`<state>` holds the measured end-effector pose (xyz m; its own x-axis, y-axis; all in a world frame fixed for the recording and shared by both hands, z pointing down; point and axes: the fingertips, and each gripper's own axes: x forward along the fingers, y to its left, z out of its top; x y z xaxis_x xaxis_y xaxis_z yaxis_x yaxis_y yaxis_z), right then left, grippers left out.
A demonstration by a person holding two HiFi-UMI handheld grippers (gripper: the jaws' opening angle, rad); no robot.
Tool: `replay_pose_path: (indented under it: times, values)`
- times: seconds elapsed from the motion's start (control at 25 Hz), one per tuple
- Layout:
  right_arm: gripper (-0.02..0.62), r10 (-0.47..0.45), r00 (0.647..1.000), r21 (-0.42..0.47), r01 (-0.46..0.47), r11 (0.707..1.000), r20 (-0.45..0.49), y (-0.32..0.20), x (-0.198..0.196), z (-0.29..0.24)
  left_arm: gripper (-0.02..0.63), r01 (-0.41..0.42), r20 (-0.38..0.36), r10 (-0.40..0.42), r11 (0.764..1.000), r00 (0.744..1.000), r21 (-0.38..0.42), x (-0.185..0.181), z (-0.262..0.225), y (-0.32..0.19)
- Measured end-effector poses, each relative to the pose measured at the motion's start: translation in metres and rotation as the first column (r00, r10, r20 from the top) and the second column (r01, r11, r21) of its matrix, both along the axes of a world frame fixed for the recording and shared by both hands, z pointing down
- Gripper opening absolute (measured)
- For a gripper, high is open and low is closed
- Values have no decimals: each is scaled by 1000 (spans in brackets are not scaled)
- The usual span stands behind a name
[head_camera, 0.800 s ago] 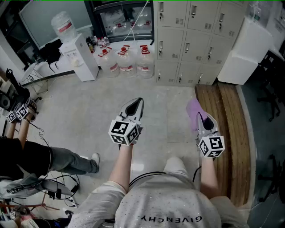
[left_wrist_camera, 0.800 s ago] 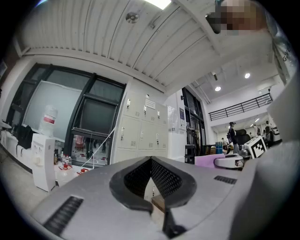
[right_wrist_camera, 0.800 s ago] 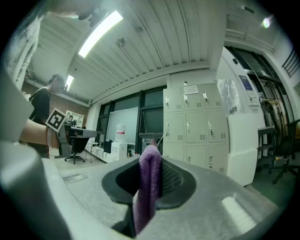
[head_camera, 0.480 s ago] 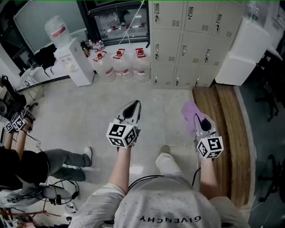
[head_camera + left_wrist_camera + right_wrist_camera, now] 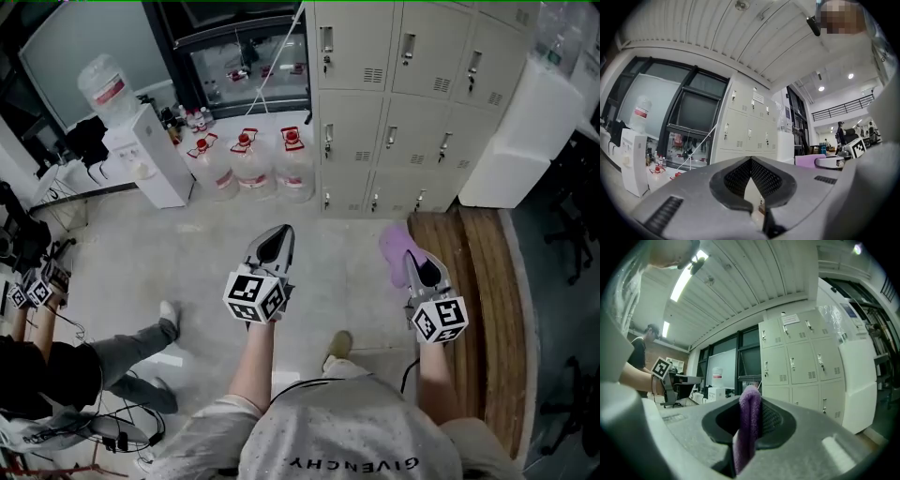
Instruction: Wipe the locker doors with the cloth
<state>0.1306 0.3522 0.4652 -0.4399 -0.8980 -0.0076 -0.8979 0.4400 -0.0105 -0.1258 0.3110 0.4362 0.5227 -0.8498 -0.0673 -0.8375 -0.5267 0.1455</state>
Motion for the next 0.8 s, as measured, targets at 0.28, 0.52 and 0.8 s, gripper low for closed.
replay_pose_path:
  times: [0.28,0.52,0.8]
  values:
    - [52,-26,999,-4,26,1000,44,-108,6,1,-2,-6,8,6,1000,1000,-3,13,-4,-106]
    - [52,-22,998,-28,24,999,62,-173,16,13,-2,-7,-4,7,1000,1000,-23,23,9,-170]
    - [52,-35,995,-37,39,999,94,-226,23,16,-2,3,-16,-4,999,1000,-46,31,19,-216]
